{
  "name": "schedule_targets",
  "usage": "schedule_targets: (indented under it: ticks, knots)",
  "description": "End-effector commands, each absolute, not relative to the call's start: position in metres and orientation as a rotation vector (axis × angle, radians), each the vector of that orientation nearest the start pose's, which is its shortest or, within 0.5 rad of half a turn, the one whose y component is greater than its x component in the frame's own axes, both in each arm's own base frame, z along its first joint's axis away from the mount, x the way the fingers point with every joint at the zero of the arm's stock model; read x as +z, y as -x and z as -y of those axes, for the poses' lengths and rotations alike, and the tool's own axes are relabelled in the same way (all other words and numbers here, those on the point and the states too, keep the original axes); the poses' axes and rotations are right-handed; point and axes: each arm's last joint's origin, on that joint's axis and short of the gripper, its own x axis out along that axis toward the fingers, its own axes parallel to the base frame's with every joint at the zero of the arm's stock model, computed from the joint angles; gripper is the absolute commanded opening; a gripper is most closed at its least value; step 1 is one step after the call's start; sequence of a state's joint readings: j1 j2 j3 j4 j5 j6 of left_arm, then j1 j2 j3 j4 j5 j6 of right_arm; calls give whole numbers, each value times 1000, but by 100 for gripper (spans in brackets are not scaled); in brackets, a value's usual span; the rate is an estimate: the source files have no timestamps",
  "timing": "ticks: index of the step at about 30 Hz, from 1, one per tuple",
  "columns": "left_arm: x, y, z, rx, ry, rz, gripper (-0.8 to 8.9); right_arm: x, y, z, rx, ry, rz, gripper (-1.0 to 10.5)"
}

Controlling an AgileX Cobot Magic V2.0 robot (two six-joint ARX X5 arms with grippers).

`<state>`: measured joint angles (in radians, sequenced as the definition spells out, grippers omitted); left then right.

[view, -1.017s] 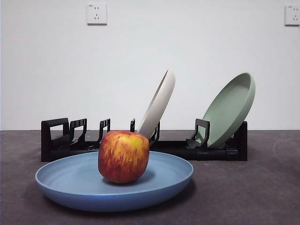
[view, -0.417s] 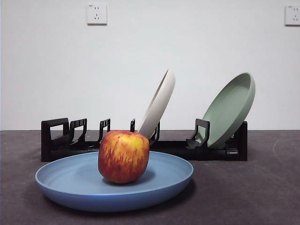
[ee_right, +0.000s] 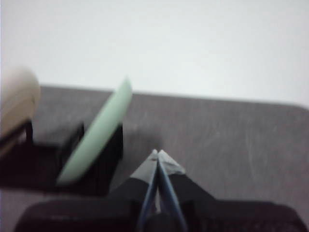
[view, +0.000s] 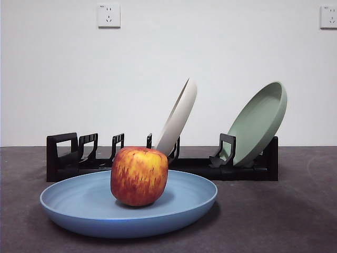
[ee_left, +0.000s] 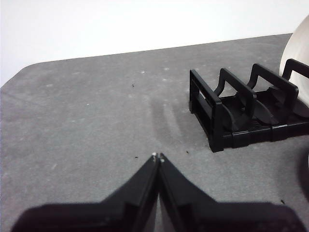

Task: Take the blue plate from the plate rack,put the plate on the table,take the apple from the table,put the apple in the plate

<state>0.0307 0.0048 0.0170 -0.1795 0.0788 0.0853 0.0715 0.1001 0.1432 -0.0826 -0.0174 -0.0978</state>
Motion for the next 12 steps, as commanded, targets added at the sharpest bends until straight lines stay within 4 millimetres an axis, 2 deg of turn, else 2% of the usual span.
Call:
schedule_targets:
  ticks: [1,6,12]
  knots:
    - [147,-96,-1,-54,-67,-173,-3,177,-97,-8,94,92,-62,1]
    - [147,-96,-1,-54,-67,-173,-3,157,-98,-8,94,61,-87,1]
    - [147,-96,-1,-53,-67,-173,-3,151,-96,-8,95,41,-138,1]
